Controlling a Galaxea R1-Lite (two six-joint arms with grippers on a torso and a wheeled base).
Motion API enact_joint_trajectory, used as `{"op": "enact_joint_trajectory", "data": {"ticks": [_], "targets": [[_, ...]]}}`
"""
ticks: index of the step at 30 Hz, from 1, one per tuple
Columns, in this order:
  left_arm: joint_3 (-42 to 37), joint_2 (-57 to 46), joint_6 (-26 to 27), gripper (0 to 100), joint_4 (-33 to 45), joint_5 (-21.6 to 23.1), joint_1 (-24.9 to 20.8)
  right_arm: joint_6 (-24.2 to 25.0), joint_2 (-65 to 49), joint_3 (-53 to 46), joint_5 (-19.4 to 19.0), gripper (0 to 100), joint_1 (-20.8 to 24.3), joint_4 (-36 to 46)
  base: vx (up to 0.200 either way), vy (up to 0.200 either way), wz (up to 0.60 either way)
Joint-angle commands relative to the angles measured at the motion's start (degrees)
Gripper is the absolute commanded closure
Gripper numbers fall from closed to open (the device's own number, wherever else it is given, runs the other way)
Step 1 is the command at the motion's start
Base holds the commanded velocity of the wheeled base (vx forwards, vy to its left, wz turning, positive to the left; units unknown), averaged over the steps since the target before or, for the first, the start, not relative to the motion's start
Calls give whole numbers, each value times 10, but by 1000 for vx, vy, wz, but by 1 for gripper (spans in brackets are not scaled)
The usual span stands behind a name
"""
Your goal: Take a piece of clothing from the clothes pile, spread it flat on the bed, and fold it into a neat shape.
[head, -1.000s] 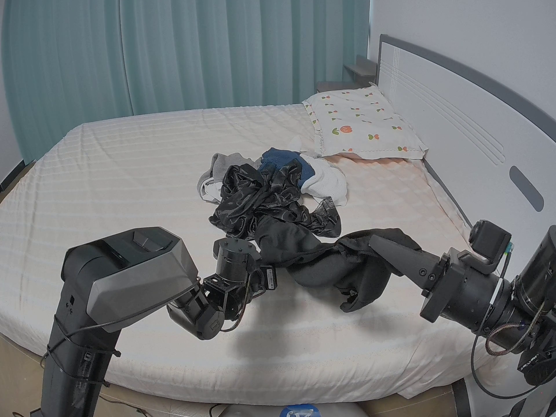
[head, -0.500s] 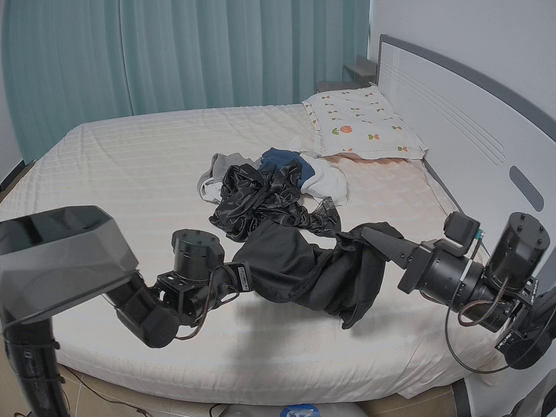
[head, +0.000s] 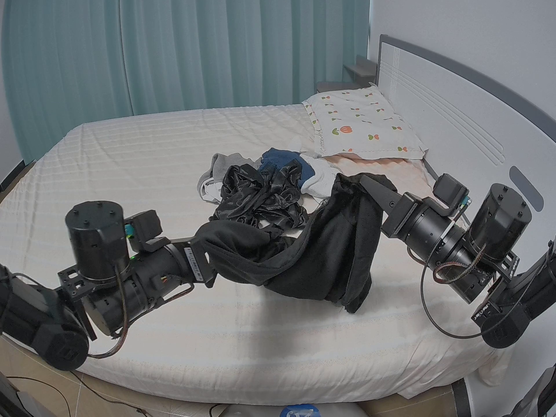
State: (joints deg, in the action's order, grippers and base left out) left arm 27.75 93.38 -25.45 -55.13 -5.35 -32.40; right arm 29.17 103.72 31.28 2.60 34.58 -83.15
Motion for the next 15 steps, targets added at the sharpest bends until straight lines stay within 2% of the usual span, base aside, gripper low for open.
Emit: {"op": "enact_joint_trajectory", "data": {"ticks": [1,6,12,15], "targets": [[-38,-34,-16,100,-3,-1,-2,4,30,-34,-1,100,-11,-9,0,0,0],[-27,-23,-113,100,-4,1,0,26,70,-43,1,100,-26,-63,0,0,0],[-30,-10,-127,100,-4,1,-1,28,65,-78,0,100,-42,-63,0,0,0],[-30,7,-137,100,-4,1,-1,29,72,-85,0,100,-38,-63,-200,0,0]]}}
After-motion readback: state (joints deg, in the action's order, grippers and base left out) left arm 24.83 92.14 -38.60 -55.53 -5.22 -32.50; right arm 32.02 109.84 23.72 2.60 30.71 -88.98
